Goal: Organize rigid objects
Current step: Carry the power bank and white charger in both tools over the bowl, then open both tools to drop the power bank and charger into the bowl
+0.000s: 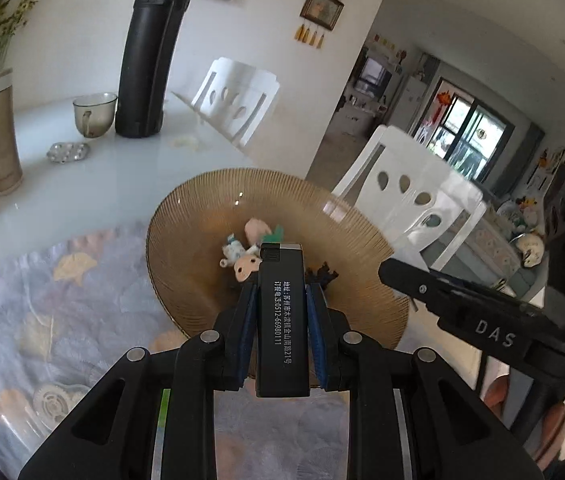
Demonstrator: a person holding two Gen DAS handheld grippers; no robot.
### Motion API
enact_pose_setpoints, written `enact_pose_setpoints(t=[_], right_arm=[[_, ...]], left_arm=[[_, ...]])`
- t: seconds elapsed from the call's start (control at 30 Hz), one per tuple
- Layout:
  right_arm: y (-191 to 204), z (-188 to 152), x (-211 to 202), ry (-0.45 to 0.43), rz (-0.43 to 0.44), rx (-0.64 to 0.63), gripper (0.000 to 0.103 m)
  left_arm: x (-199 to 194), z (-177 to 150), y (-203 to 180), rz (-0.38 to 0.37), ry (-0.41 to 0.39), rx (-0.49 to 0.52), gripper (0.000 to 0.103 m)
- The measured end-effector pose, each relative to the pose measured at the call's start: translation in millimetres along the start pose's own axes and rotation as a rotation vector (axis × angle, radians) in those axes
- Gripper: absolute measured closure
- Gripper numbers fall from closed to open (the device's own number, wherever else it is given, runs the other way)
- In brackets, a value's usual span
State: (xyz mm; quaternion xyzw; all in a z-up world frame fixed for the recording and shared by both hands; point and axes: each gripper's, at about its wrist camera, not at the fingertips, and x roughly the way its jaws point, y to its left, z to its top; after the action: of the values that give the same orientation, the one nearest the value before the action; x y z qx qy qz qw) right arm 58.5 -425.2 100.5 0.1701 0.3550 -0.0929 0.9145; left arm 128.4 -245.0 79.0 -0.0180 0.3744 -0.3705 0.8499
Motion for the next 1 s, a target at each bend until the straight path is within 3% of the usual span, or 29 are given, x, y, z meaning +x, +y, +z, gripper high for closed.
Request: enact_pose_setpoints(t=[0.13, 0.2, 0.27, 0.37, 0.47, 0.57, 0.67, 0.9, 1.0], right_arm=[[-3, -1, 4, 0.016, 0.026, 0.016, 0.077], [-5, -2, 3, 0.032, 0.063, 0.03, 0.075], [-5, 0, 0, 0.051, 0.123, 0.037, 0.074], [-1, 2, -17, 0.026, 0.139, 0.027, 0.07], [7, 2, -39, -0.008, 0.144, 0.003, 0.07], [19, -4, -60, -0.036, 0.157, -0.015, 0.064], [31, -12, -77, -0.054, 0.182, -0.033, 0.06], [78, -32, -105, -0.067, 0.265, -0.133, 0.057], [93, -44, -109, -0.067, 0.287, -0.171, 0.05]], left_arm=[[3, -1, -9, 0.014, 0.015, 0.02, 0.081], [-1, 0, -11, 0.038, 0.013, 0.022, 0.06], [-8, 1, -10, 0.057, 0.006, 0.015, 0.052], [-33, 3, -6, 0.05, -0.021, -0.004, 0.052], [-74, 1, -5, 0.06, -0.083, -0.015, 0.051], [-110, -5, -4, 0.107, -0.123, -0.021, 0.04], [-164, -16, -1, 0.152, -0.229, -0.021, 0.039], [-264, -38, 4, 0.243, -0.372, -0.025, 0.039], [-292, -52, 8, 0.283, -0.409, -0.022, 0.039]])
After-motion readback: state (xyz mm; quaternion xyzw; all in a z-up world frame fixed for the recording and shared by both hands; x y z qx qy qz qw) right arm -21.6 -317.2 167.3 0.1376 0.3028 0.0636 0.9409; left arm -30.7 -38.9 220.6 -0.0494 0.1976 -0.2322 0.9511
